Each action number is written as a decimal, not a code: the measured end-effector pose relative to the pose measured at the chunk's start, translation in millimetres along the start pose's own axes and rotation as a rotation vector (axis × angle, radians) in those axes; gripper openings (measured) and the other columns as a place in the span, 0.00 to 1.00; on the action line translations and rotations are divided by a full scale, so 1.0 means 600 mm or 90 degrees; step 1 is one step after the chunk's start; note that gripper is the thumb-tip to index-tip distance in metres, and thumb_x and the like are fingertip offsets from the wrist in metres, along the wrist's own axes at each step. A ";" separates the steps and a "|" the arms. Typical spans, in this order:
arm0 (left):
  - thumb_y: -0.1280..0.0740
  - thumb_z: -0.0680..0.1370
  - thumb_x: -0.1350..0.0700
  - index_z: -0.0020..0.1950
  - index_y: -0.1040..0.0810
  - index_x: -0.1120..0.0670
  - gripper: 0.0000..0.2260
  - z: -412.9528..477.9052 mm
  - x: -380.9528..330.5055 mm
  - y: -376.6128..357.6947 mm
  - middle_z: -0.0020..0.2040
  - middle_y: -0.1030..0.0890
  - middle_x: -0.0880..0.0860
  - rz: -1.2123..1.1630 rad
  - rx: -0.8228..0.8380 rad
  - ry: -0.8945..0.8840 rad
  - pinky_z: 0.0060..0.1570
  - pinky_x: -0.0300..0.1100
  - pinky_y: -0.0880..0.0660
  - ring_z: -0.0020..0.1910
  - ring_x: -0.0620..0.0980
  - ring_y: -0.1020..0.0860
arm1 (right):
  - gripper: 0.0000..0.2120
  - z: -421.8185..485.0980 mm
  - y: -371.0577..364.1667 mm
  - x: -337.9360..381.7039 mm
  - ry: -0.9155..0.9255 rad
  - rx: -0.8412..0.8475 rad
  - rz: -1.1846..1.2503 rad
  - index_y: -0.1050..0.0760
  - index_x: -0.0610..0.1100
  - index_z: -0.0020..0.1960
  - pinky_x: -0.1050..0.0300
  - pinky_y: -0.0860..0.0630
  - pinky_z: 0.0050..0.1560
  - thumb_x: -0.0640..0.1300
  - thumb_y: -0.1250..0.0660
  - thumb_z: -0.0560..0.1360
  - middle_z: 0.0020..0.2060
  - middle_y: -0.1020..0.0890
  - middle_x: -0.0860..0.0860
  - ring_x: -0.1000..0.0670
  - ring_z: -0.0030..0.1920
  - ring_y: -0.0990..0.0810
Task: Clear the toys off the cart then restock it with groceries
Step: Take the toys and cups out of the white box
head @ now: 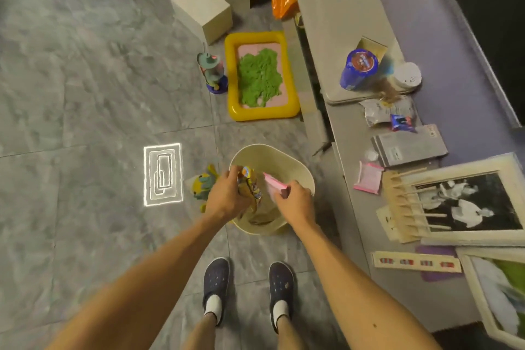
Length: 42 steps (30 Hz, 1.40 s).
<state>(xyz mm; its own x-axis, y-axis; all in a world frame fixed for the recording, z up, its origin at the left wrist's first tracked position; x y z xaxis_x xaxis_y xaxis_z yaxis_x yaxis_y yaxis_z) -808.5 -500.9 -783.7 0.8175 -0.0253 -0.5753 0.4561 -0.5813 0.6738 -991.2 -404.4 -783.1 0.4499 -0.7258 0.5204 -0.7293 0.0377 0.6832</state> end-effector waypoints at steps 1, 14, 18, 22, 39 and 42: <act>0.23 0.64 0.49 0.69 0.28 0.45 0.34 0.008 0.015 -0.010 0.60 0.21 0.53 0.003 -0.001 0.001 0.49 0.50 0.23 0.55 0.58 0.20 | 0.15 0.006 -0.015 -0.006 -0.002 0.003 -0.009 0.23 0.41 0.50 0.47 0.23 0.46 0.53 0.28 0.79 0.47 0.16 0.39 0.36 0.49 0.18; 0.28 0.71 0.32 0.81 0.34 0.48 0.43 0.015 -0.046 0.029 0.71 0.25 0.55 0.159 -0.045 -0.047 0.67 0.61 0.30 0.70 0.61 0.27 | 0.29 -0.017 0.031 0.012 0.020 0.028 -0.030 0.24 0.45 0.70 0.47 0.22 0.60 0.60 0.26 0.76 0.64 0.18 0.42 0.38 0.64 0.20; 0.33 0.73 0.27 0.82 0.36 0.48 0.43 -0.016 -0.130 0.125 0.76 0.27 0.54 0.177 -0.089 -0.104 0.71 0.58 0.33 0.74 0.57 0.29 | 0.31 -0.059 0.141 0.076 0.094 -0.023 -0.044 0.26 0.46 0.70 0.46 0.22 0.60 0.64 0.28 0.74 0.66 0.20 0.45 0.41 0.65 0.22; 0.36 0.75 0.25 0.83 0.36 0.49 0.43 -0.066 -0.240 0.255 0.78 0.29 0.54 0.193 -0.160 -0.188 0.75 0.57 0.34 0.77 0.56 0.31 | 0.48 -0.107 0.277 0.160 0.163 -0.085 -0.131 0.34 0.43 0.80 0.43 0.31 0.75 0.76 0.40 0.71 0.79 0.32 0.43 0.42 0.78 0.33; 0.46 0.75 0.20 0.83 0.37 0.48 0.45 -0.317 -0.574 0.604 0.81 0.33 0.55 0.257 -0.304 -0.427 0.80 0.62 0.41 0.80 0.58 0.36 | 0.47 -0.472 0.681 0.362 0.090 -0.441 -0.140 0.41 0.43 0.82 0.44 0.33 0.76 0.74 0.38 0.76 0.82 0.37 0.41 0.40 0.80 0.37; 0.50 0.74 0.19 0.83 0.37 0.49 0.47 -0.362 -0.623 0.573 0.82 0.34 0.56 0.274 -0.266 -0.497 0.79 0.64 0.38 0.81 0.59 0.36 | 0.47 -0.558 0.697 0.321 0.034 -0.483 -0.126 0.44 0.42 0.84 0.42 0.36 0.78 0.73 0.40 0.78 0.84 0.41 0.42 0.40 0.82 0.41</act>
<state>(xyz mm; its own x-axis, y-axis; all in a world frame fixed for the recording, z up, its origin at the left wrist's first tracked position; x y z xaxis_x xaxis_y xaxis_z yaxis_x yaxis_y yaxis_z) -881.0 -514.8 -236.0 0.5501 -0.7847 -0.2858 0.3844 -0.0658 0.9208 -1037.2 -298.1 -225.6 0.5731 -0.7344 0.3637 -0.0899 0.3848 0.9186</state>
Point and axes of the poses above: each hand's wrist, its own z-axis towards the middle knuckle, its own y-axis out of the back of the hand, x = y × z, the point moved 6 cm from there along z, towards the middle knuckle
